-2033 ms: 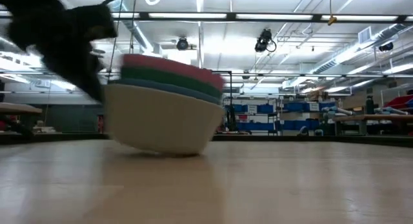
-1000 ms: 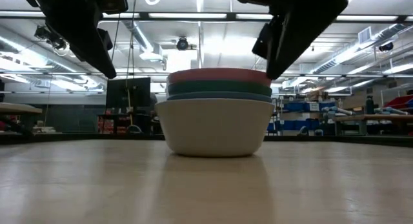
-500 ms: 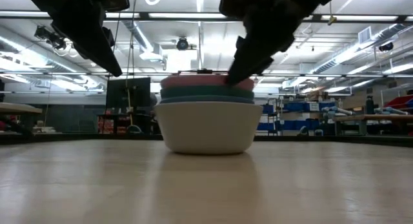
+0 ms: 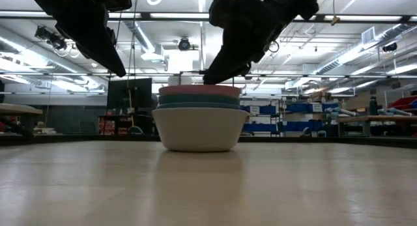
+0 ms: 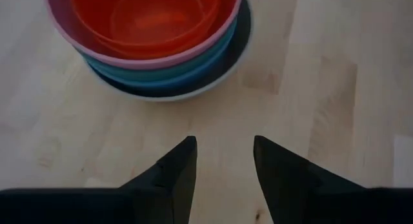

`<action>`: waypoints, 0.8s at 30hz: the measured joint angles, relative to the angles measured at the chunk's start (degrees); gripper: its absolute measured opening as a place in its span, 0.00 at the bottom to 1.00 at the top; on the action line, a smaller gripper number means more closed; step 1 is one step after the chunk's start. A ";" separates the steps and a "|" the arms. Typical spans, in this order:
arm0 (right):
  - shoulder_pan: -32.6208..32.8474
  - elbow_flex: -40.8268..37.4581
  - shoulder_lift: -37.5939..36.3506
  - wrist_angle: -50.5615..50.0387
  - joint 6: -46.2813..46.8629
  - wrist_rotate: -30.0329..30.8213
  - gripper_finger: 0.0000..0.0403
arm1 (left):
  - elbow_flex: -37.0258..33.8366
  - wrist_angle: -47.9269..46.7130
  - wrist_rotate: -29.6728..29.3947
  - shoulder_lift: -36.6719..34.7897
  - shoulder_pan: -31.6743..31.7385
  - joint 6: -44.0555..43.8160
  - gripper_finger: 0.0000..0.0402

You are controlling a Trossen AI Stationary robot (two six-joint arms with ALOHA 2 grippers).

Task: Nest bowls inside each other
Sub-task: Move the stacked bowls from the middle left to the center of the table, then return to Home Position

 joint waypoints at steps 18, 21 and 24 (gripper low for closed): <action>1.06 5.43 -7.82 5.30 -3.96 -10.06 0.21 | 13.29 1.81 -1.97 -1.35 -0.28 14.94 0.41; 3.24 6.70 -12.91 7.28 -11.55 -10.05 0.20 | 19.82 4.88 -4.10 -1.49 -0.94 27.26 0.41; 5.04 9.06 -19.91 7.76 -18.54 -8.84 0.21 | 26.33 10.81 -10.43 -2.37 -1.61 42.35 0.41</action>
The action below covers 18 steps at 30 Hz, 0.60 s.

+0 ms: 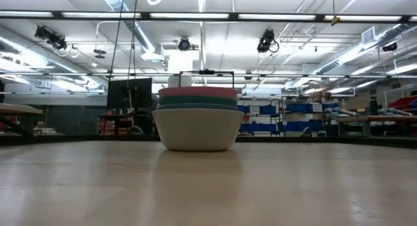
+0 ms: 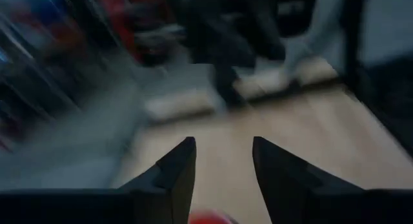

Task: Nest bowls inside each other
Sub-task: Return to Home Position

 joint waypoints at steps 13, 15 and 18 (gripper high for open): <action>-3.87 2.13 -28.12 -9.98 -1.57 2.46 0.21 | 6.04 13.64 1.89 -17.00 11.61 19.24 0.41; -5.72 2.13 -28.61 -10.07 -1.41 2.23 0.21 | 5.94 11.83 2.11 -17.18 14.92 18.40 0.41; -8.88 2.10 -28.58 -10.65 -1.26 1.51 0.21 | 5.79 8.54 2.94 -16.80 19.45 17.11 0.41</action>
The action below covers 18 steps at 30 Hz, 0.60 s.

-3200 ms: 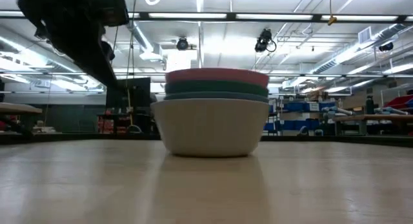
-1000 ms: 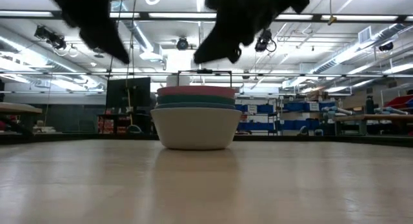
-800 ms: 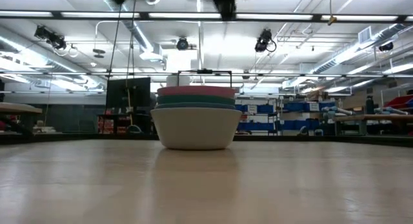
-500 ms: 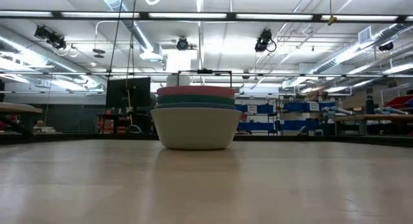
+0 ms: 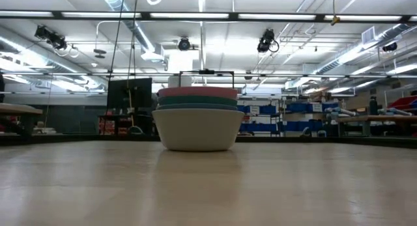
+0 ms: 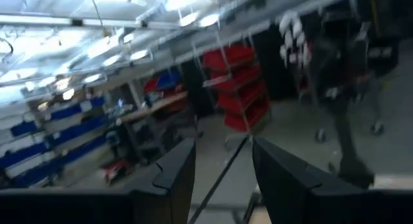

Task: Nest bowls inside each other
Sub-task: Return to Home Position

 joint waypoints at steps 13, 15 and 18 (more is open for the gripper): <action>-10.51 -0.10 -3.32 -2.98 3.75 -7.59 0.21 | 0.01 -10.51 4.83 -11.21 11.41 -7.91 0.41; -11.19 -0.10 -4.77 -3.02 4.34 -7.59 0.21 | 0.05 -10.24 4.44 -14.63 11.41 -7.93 0.41; -11.65 -0.10 -6.87 -3.68 6.07 -5.27 0.20 | 0.12 -10.06 4.54 -18.99 11.41 -7.95 0.41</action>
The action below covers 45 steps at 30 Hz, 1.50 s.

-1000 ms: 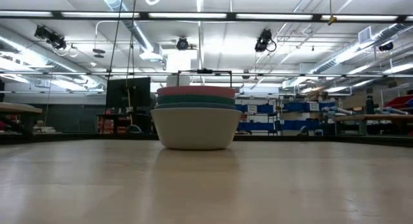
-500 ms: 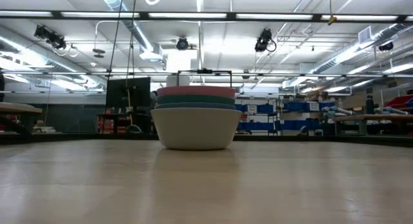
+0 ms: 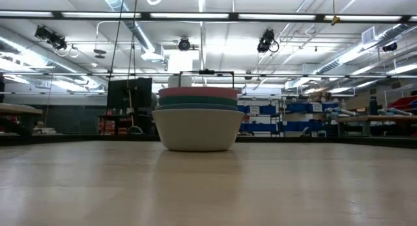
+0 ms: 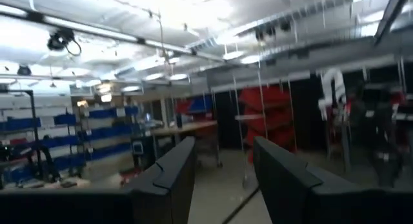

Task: Nest bowls inside each other
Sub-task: Return to Home Position

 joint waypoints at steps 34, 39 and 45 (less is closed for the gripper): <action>0.02 -8.66 -12.35 -8.71 12.23 -6.81 0.20 | 11.27 -24.50 1.02 -19.68 0.97 -23.87 0.41; 0.02 -14.43 -16.23 -6.51 12.51 -7.22 0.21 | 6.83 -26.49 2.88 -22.16 4.32 -26.85 0.41; 0.02 -23.31 -22.78 0.68 14.02 -8.96 0.21 | -0.18 -25.55 7.68 -26.67 10.10 -29.46 0.41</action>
